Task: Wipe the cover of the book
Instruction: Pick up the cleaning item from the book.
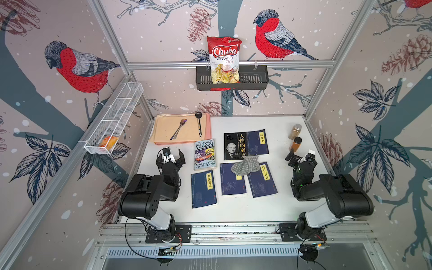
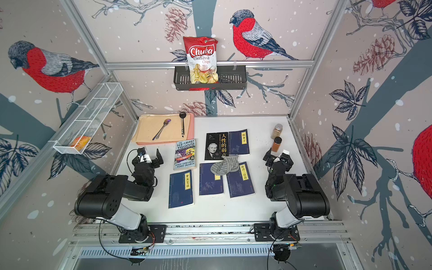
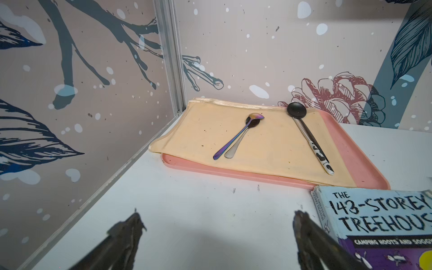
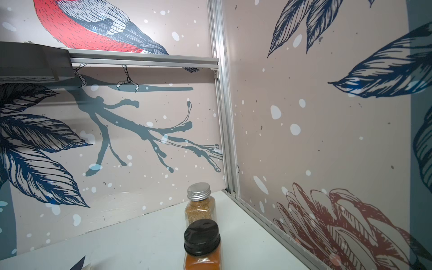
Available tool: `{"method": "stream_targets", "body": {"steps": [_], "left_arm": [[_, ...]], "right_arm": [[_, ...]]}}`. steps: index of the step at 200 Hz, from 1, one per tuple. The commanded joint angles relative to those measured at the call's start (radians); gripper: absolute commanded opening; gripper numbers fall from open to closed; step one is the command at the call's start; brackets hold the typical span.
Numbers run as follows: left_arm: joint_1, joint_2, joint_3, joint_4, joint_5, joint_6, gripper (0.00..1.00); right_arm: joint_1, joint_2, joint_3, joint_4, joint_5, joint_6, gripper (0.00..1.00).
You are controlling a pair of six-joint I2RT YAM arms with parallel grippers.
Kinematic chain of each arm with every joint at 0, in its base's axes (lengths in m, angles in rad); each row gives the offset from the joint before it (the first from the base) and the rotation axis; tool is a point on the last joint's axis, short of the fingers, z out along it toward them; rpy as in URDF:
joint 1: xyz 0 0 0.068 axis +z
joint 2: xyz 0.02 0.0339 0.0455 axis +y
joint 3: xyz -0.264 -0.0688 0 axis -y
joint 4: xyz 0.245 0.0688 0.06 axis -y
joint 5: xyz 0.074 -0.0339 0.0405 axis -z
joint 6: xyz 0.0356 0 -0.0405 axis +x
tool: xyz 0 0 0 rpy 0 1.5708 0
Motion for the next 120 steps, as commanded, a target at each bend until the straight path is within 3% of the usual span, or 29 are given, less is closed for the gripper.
{"method": "stream_targets", "body": {"steps": [1, 90, 106, 120], "left_arm": [[0.001, -0.002, 0.003, 0.028, 0.008, 0.0, 0.98], [0.002, -0.002, 0.003, 0.028, 0.011, 0.0, 0.98], [0.003, -0.004, 0.011, 0.007, 0.127, 0.041, 0.98], [0.004, -0.004, 0.009, 0.013, 0.152, 0.048, 0.98]], "right_arm": [[0.001, 0.001, -0.001, 0.033, 0.007, -0.016, 1.0], [0.001, 0.0, 0.0, 0.031, 0.004, -0.015, 1.0], [0.001, 0.003, 0.002, 0.029, 0.003, -0.014, 1.0], [-0.003, 0.001, 0.005, 0.021, -0.006, -0.013, 1.0]]}}
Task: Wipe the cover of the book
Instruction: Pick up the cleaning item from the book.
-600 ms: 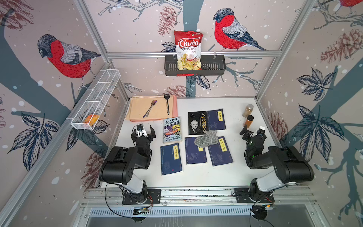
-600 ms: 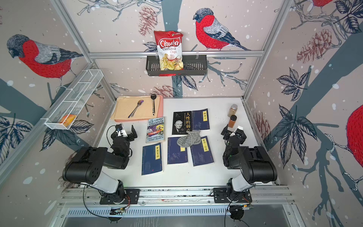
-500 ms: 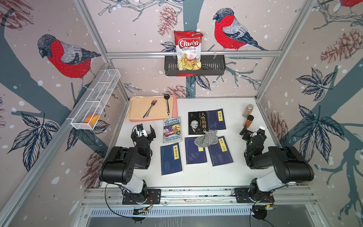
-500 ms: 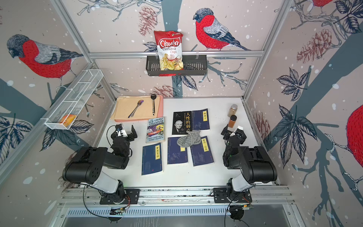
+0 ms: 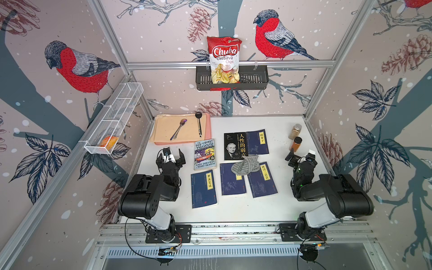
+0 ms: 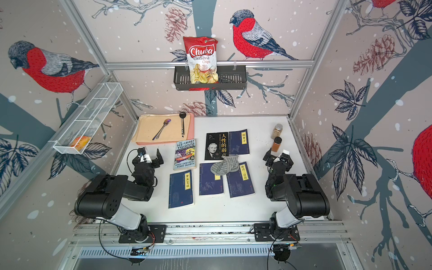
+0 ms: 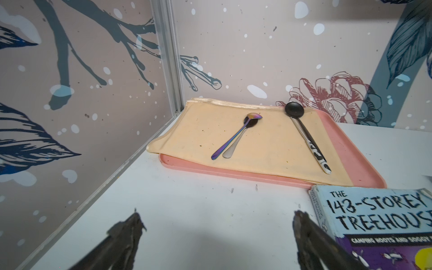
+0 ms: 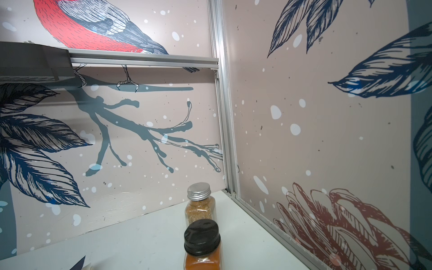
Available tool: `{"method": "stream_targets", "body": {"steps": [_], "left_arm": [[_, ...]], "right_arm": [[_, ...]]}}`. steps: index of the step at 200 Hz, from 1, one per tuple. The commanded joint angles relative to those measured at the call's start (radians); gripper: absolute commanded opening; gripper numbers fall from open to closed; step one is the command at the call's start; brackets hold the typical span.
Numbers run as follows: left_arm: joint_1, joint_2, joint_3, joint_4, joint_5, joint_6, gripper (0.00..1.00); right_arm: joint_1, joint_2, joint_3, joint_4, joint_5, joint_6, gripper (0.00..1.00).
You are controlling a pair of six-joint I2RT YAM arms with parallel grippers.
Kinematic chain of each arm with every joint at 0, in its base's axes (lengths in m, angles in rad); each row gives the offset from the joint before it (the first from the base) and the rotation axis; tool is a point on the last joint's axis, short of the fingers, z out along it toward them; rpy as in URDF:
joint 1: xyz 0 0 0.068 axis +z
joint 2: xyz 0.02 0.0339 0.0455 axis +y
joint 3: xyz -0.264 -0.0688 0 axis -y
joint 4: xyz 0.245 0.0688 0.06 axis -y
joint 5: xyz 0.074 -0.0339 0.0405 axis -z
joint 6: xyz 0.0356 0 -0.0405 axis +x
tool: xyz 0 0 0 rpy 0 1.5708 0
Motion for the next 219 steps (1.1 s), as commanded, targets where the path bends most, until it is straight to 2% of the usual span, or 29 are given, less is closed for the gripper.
{"method": "stream_targets", "body": {"steps": [1, 98, 112, 122, 138, 161, 173, 183, 201, 219], "left_arm": [[0.004, -0.003, 0.006, 0.017, 0.099, 0.038, 0.98], [0.011, -0.006, 0.014, -0.001, 0.102, 0.028, 0.98], [0.009, -0.017, 0.014, -0.006, 0.037, 0.009, 0.97], [0.01, -0.057, 0.029, -0.07, 0.005, -0.004, 0.97], [0.003, -0.136, 0.048, -0.167, 0.017, 0.013, 0.97], [-0.054, -0.235, 0.091, -0.329, -0.024, 0.035, 0.98], [-0.064, -0.278, 0.142, -0.465, 0.018, -0.014, 0.98], [-0.07, -0.305, 0.177, -0.552, 0.057, -0.039, 0.98], [-0.099, -0.356, 0.224, -0.686, 0.073, -0.054, 0.98], [-0.125, -0.413, 0.262, -0.825, 0.061, -0.071, 0.98]], "right_arm": [[-0.004, 0.0, 0.005, 0.021, -0.007, -0.013, 1.0], [0.011, -0.012, 0.006, 0.016, 0.017, -0.025, 1.0], [0.012, -0.049, 0.036, -0.069, 0.012, -0.027, 1.0], [0.029, -0.074, 0.08, -0.169, 0.042, -0.04, 1.0], [0.076, -0.11, 0.139, -0.305, 0.066, -0.087, 1.0], [0.185, -0.144, 0.15, -0.292, 0.137, -0.21, 1.0], [0.245, -0.166, 0.161, -0.308, 0.146, -0.27, 1.0], [0.289, -0.188, 0.196, -0.394, 0.159, -0.286, 1.0], [0.336, -0.233, 0.273, -0.591, 0.107, -0.263, 1.0], [0.358, -0.262, 0.365, -0.804, 0.004, -0.209, 1.0]]}}
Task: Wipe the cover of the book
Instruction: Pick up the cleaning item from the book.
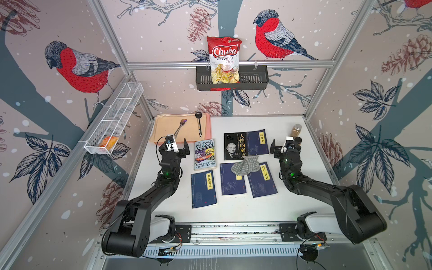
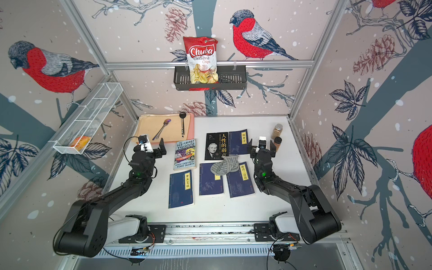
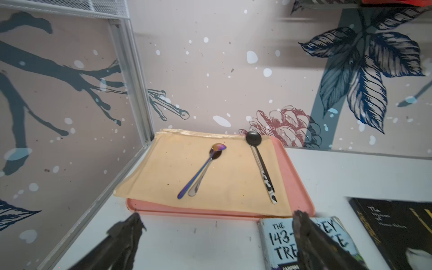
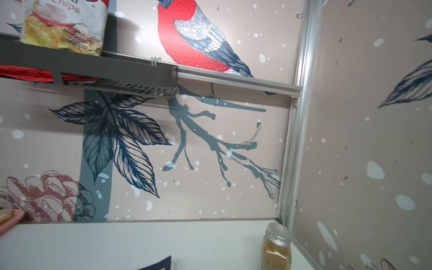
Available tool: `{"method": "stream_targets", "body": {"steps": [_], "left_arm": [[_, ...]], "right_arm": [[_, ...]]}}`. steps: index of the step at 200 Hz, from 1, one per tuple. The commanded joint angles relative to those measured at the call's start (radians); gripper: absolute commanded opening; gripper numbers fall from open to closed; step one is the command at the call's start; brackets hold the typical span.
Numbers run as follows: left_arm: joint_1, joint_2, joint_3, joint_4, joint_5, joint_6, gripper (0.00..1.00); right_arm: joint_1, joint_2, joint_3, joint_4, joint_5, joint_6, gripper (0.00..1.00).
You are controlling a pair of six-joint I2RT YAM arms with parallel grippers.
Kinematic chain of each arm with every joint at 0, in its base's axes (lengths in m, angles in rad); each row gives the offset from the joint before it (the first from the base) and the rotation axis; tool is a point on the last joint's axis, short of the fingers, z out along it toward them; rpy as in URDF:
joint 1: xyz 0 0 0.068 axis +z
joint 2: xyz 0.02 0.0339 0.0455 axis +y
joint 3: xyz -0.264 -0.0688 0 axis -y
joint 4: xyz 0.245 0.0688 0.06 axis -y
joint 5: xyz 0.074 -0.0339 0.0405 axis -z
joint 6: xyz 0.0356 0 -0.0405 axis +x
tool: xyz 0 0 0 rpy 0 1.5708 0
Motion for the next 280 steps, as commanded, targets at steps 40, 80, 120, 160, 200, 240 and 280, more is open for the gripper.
{"method": "stream_targets", "body": {"steps": [40, 80, 120, 160, 200, 240, 280], "left_arm": [[-0.102, -0.127, 0.083, -0.463, 0.05, -0.097, 0.96], [-0.259, -0.128, 0.105, -0.641, 0.022, -0.147, 0.93], [-0.355, -0.116, 0.096, -0.711, -0.046, -0.19, 0.91], [-0.387, -0.131, 0.07, -0.729, 0.012, -0.261, 0.88], [-0.401, -0.188, 0.006, -0.707, 0.018, -0.29, 0.87], [-0.403, -0.235, -0.033, -0.704, 0.018, -0.302, 0.87], [-0.401, -0.267, -0.048, -0.715, 0.03, -0.31, 0.87]], "right_arm": [[0.102, 0.0, 0.25, -0.639, -0.241, 0.091, 1.0], [0.241, 0.097, 0.306, -0.767, -0.154, 0.174, 1.0], [0.294, 0.169, 0.301, -0.773, -0.203, 0.236, 1.0], [0.312, 0.204, 0.279, -0.738, -0.29, 0.259, 1.0], [0.321, 0.23, 0.277, -0.707, -0.381, 0.272, 1.0], [0.353, 0.286, 0.292, -0.693, -0.348, 0.309, 1.0], [0.378, 0.361, 0.311, -0.726, -0.282, 0.339, 1.0]]}}
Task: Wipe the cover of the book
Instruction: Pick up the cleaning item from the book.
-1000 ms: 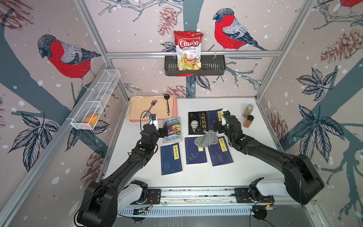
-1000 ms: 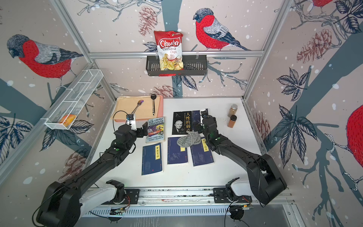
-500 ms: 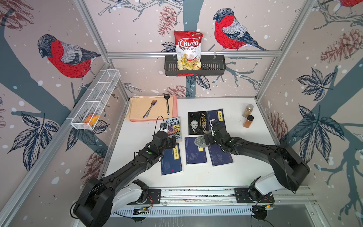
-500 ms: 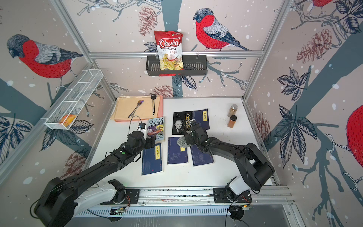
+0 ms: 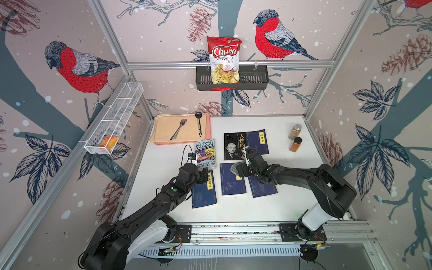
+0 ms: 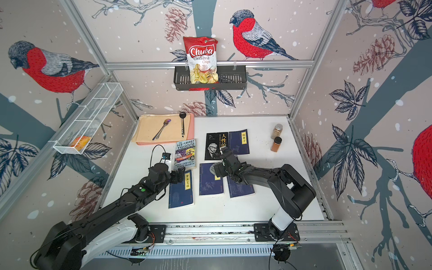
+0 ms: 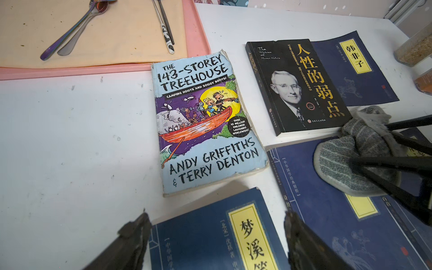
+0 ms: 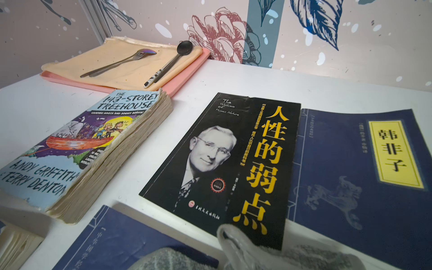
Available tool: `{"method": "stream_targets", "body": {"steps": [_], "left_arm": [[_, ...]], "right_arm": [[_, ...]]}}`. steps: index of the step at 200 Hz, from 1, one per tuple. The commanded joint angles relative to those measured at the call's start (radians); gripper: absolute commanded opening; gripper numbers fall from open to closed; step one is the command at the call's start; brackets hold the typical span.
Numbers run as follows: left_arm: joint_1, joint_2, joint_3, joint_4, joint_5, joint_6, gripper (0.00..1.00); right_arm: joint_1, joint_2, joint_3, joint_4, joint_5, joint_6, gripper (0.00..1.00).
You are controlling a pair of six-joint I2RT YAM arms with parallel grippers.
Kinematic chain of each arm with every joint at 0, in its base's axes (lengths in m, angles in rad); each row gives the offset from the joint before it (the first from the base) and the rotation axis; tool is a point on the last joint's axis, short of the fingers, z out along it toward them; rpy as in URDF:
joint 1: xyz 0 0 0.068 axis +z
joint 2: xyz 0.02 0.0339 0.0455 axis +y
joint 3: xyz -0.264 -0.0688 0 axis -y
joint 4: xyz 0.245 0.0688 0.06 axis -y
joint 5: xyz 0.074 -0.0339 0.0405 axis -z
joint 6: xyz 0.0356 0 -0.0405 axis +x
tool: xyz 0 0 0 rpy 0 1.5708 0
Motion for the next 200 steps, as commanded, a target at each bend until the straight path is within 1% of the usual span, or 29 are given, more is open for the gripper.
{"method": "stream_targets", "body": {"steps": [1, 32, 50, 59, 76, 92, 131, 155, 187, 200], "left_arm": [[-0.001, -0.015, -0.007, 0.0, 0.004, -0.014, 0.87], [-0.001, -0.017, -0.008, 0.002, 0.006, -0.014, 0.87], [-0.001, -0.011, -0.007, 0.001, 0.008, -0.015, 0.87], [-0.001, -0.01, -0.007, 0.001, 0.009, -0.012, 0.87], [-0.001, -0.01, -0.008, 0.002, 0.009, -0.014, 0.87], [0.001, -0.011, -0.01, 0.001, 0.011, -0.015, 0.87], [-0.001, -0.014, -0.013, -0.012, 0.02, -0.022, 0.86], [-0.001, -0.02, -0.019, -0.016, 0.032, -0.035, 0.85], [0.0, -0.01, -0.028, -0.031, 0.02, -0.047, 0.83], [-0.001, -0.003, -0.031, -0.043, 0.013, -0.055, 0.82]], "right_arm": [[0.007, 0.029, 0.01, -0.015, 0.053, 0.041, 1.0], [0.007, 0.058, 0.005, -0.04, 0.114, 0.066, 1.0], [0.005, 0.064, 0.003, -0.043, 0.127, 0.072, 0.99], [0.005, 0.067, 0.001, -0.043, 0.128, 0.073, 0.94], [0.002, 0.074, 0.003, -0.043, 0.127, 0.083, 0.79], [-0.001, 0.069, 0.001, -0.037, 0.126, 0.087, 0.68], [-0.005, 0.037, -0.003, -0.042, 0.137, 0.087, 0.46], [-0.016, 0.016, -0.012, -0.036, 0.14, 0.086, 0.3], [-0.021, -0.023, -0.02, -0.014, 0.147, 0.082, 0.25], [-0.02, -0.043, -0.017, -0.011, 0.156, 0.074, 0.2]]}}
